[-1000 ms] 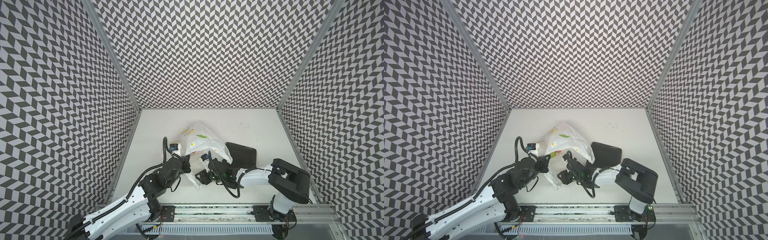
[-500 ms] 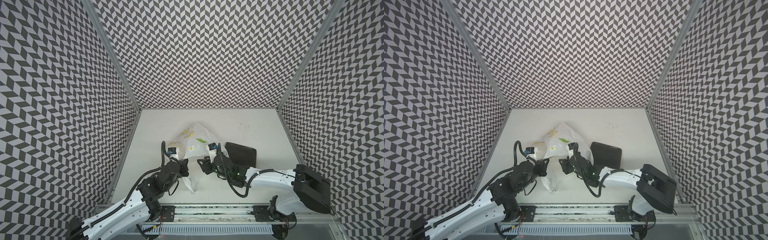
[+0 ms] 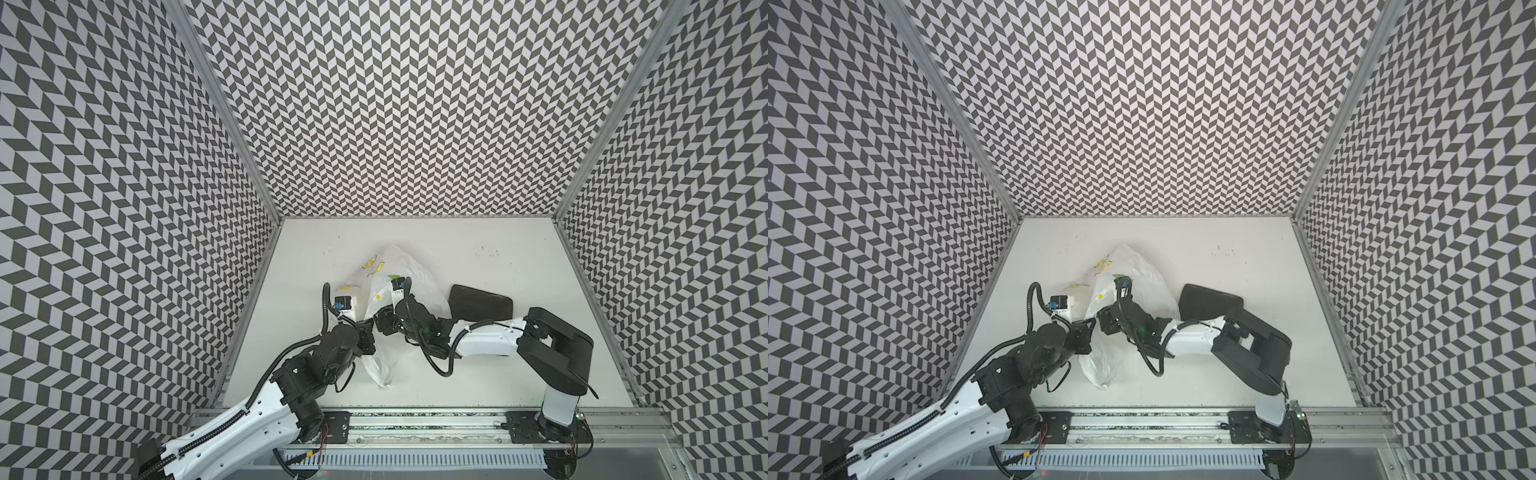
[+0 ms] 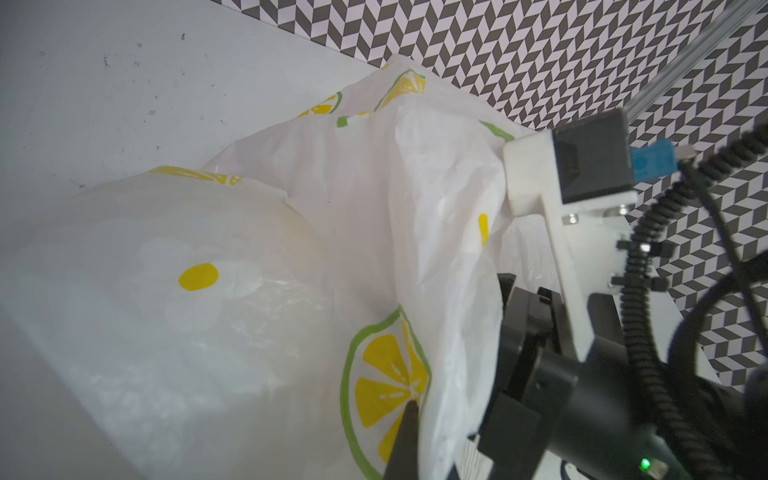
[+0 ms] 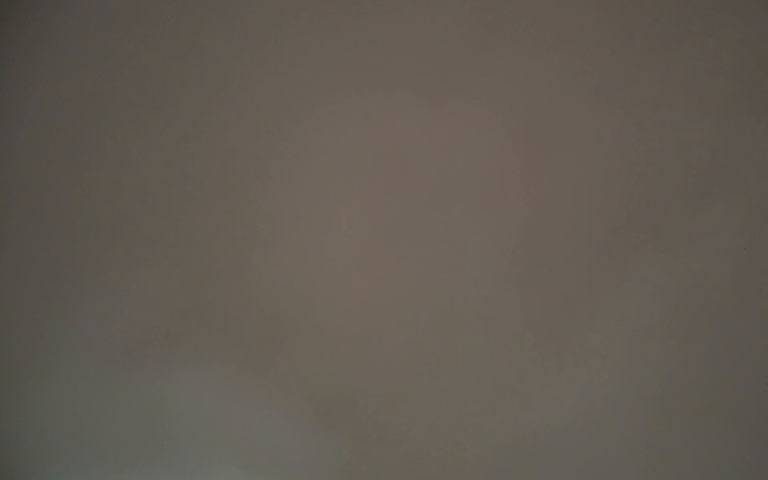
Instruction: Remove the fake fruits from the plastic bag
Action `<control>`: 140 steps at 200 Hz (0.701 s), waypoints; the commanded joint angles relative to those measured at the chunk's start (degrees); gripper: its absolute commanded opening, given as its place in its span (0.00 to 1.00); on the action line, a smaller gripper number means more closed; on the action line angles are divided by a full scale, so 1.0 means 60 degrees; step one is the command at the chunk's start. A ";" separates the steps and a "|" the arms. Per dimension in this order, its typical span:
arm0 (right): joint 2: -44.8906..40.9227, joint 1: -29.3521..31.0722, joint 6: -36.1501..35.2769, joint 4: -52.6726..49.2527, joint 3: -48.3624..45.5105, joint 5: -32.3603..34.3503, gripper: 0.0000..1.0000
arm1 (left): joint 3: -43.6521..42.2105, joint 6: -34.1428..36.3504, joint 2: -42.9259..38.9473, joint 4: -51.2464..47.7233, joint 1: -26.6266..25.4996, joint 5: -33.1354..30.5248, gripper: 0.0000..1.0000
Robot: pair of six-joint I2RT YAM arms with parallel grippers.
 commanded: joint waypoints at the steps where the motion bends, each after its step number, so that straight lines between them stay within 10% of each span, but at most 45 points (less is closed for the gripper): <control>1: 0.0492 -0.0159 0.0105 0.0266 0.0680 0.0087 0.56 | 0.0372 0.0071 0.0038 -0.0250 0.0054 -0.0258 0.00; 140: 0.1928 -0.0648 0.0000 0.0097 0.2111 0.0373 0.47 | 0.0552 0.0022 0.0172 -0.0257 0.0052 -0.0245 0.00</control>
